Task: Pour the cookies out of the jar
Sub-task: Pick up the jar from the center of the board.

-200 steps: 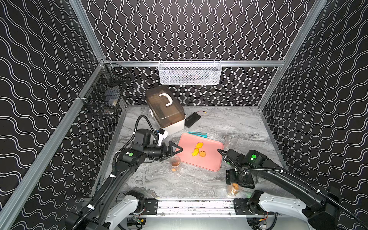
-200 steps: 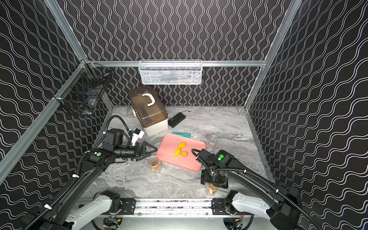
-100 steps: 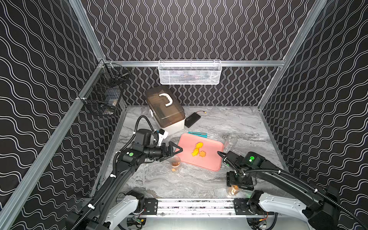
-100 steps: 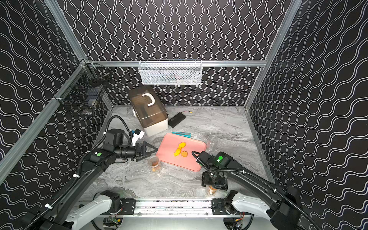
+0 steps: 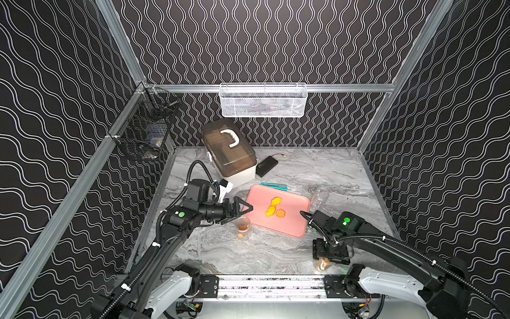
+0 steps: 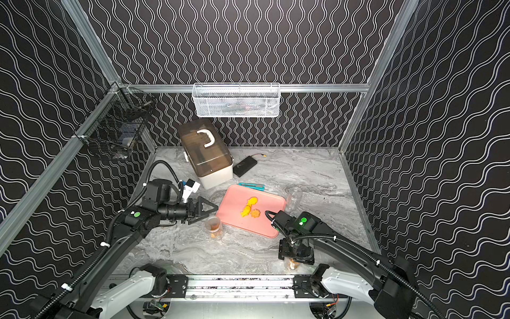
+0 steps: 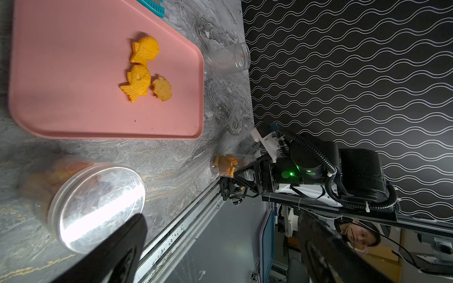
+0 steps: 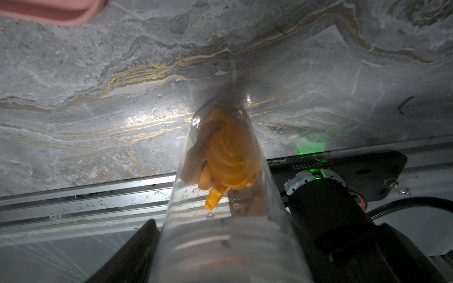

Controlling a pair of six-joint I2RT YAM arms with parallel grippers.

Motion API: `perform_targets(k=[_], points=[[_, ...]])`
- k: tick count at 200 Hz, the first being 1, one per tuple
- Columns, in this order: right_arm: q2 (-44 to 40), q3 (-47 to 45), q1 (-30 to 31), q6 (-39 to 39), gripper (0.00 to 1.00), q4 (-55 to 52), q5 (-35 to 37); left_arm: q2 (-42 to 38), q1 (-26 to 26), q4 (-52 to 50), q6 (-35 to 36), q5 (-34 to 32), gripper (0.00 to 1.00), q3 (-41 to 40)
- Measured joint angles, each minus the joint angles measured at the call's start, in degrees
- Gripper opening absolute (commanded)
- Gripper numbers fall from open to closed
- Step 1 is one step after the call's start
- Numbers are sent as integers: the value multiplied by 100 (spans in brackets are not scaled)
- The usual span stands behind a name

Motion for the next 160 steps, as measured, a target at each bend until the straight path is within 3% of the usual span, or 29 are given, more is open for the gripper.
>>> perform_targets(k=[58,160], points=[[61,-44,-2,-42,70,68,4,7,0,0,4,0,99,0],[9,142,-2,-59,68,63,26,-4,0,-17,24,-17,99,0]])
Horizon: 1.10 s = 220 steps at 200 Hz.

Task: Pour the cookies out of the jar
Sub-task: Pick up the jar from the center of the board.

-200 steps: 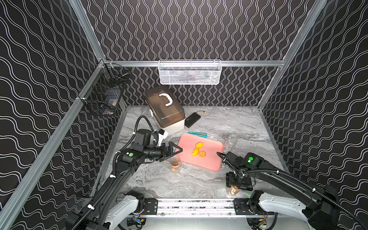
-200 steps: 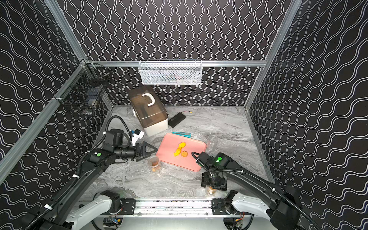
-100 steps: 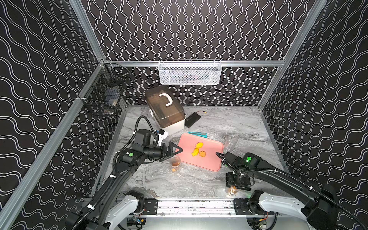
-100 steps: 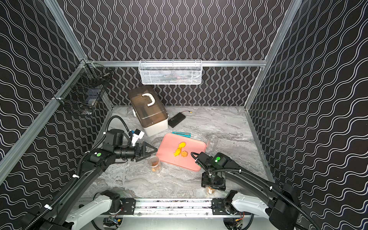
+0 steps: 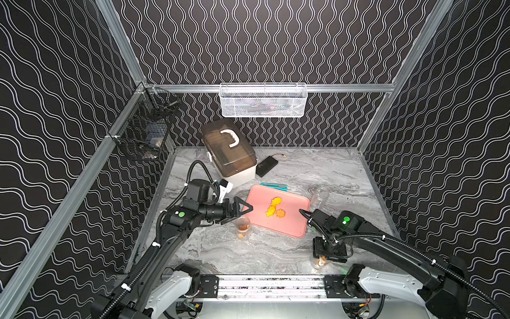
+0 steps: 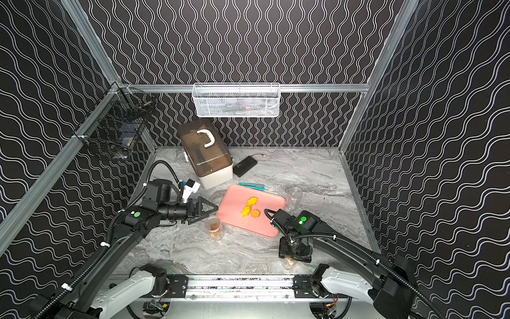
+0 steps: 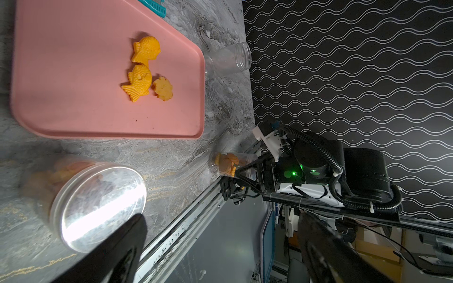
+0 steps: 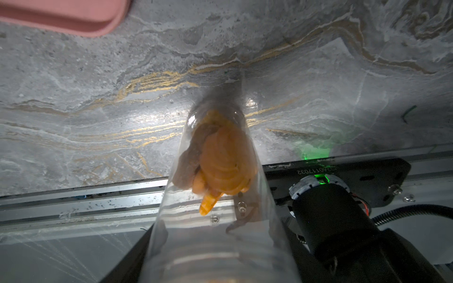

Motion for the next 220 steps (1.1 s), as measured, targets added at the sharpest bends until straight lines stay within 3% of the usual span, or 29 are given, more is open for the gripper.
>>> perform_targets(k=[101,220], points=[[-74,706,0,-92,67,-275,17,-4,0,-2,-2,0,99,0],[205,2437,0,-389,67,-791,63,-26,0,-22,-9,28,99,234]])
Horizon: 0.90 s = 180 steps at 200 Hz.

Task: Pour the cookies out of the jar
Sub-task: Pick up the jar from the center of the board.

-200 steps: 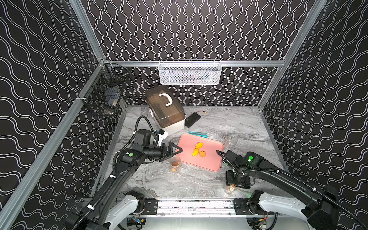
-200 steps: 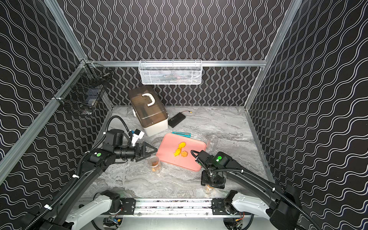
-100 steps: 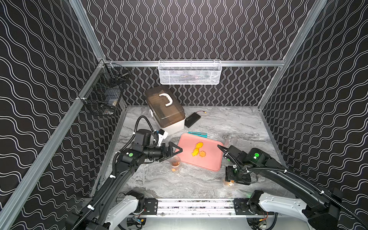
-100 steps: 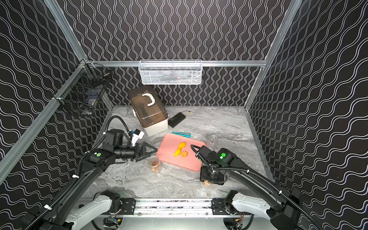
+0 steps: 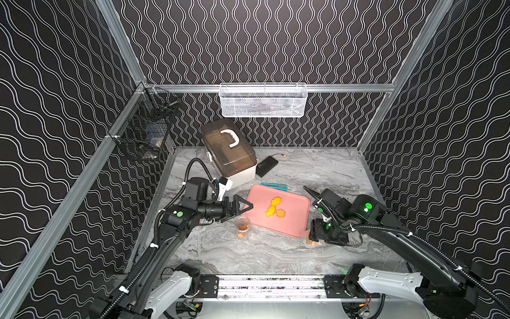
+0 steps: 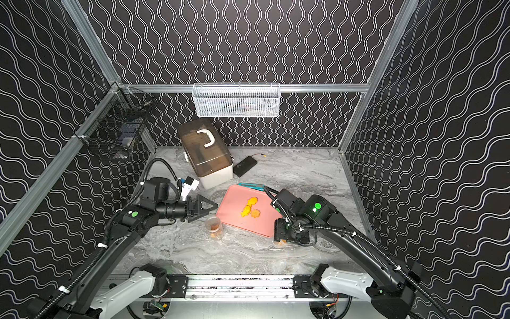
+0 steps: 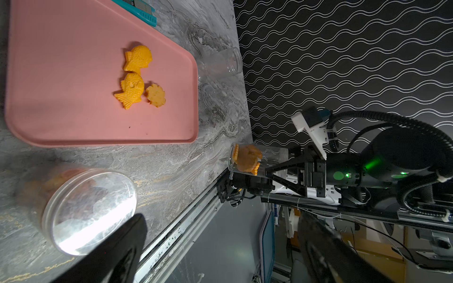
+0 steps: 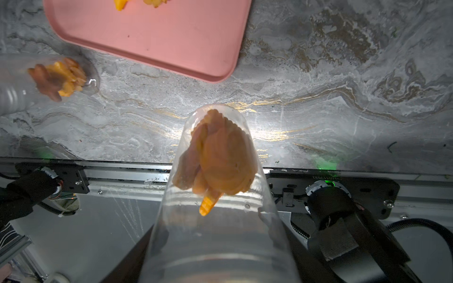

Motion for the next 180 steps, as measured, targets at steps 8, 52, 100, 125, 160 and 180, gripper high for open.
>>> perform_targets(k=[8,52,100,125,160,180], points=[[37,144,0,-4,67,-44,9,2,0,-7,0,0,99,26],[243,975,-2,-162,67,-275,87,22,0,-17,-20,87,99,173],[455,1910,-2,-345,68,-501,131,46,0,-28,-57,164,99,422],[590,2352,-2,-476,68,-522,125,52,0,-31,-66,208,99,542],[715,2992,-2,-629,68,-396,-129,52,0,7,-214,295,99,658],[767,3342,-2,-737,68,-240,-358,52,0,81,-358,380,99,743]])
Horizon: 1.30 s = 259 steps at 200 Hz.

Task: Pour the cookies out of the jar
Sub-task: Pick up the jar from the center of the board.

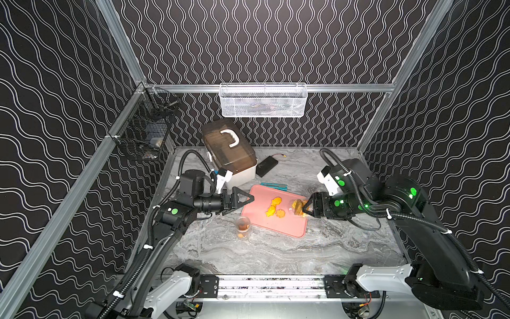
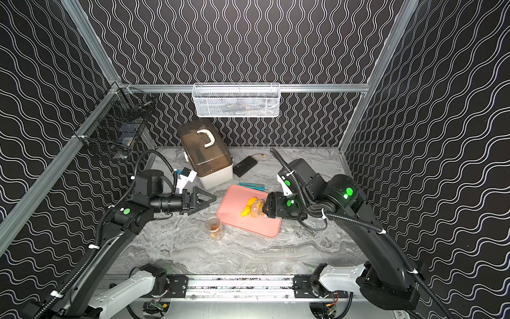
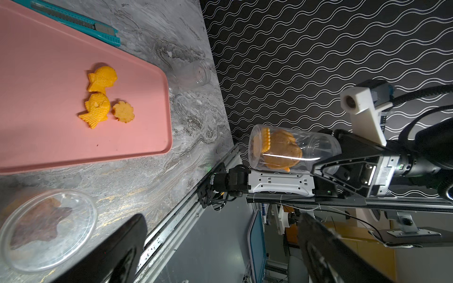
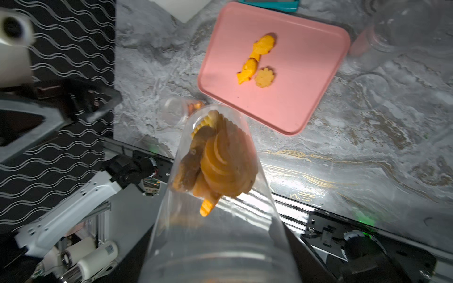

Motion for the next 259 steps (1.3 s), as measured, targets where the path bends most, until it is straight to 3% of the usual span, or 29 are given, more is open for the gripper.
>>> perform_targets(k=[60,156,224,259], points=[[214,640,-2,-186,70,732,-426,11,0,769,-664,282,99,72],[-46,175,-192,-378,69,2129,-765,9,2,2634,-2087,575,99,-415],[-170,-1088,-1143,-262,68,2317,-1475,-201,7,2833,-2282,503,99,-793],[-258,-1589,-1775,39,67,2728,-1982,-247,4,3862,-3051,293,99,-1453]])
